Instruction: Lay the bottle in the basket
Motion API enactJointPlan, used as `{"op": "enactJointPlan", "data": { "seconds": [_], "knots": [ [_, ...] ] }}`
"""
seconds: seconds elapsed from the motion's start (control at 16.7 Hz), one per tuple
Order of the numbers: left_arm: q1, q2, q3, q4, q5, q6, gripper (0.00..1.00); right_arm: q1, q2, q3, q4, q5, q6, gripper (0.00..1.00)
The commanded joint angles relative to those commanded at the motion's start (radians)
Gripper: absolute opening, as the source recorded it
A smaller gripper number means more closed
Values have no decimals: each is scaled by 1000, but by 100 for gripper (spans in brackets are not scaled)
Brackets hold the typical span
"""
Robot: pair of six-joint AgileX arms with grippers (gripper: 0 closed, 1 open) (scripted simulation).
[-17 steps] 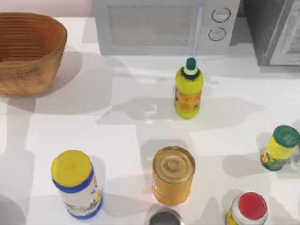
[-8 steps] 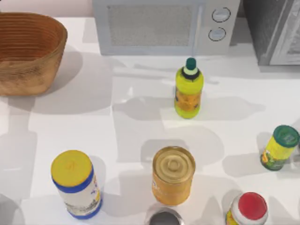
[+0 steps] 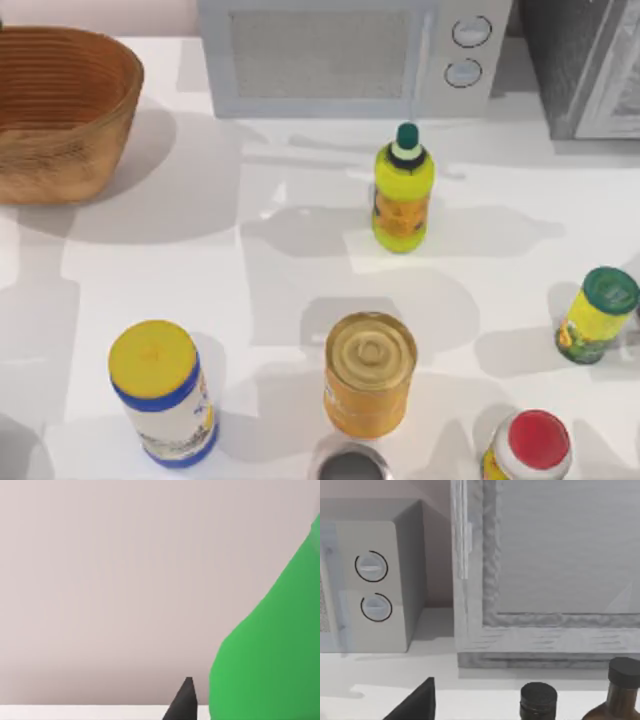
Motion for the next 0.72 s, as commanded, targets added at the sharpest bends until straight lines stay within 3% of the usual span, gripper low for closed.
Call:
{"op": "enactJointPlan", "data": {
  "seconds": [0.36,0.72],
  "knots": [
    [0,0,0,0,0,0,98,0,0,0,0,0,0,100],
    [0,0,0,0,0,0,100,0,0,0,0,0,0,100]
  ]
}}
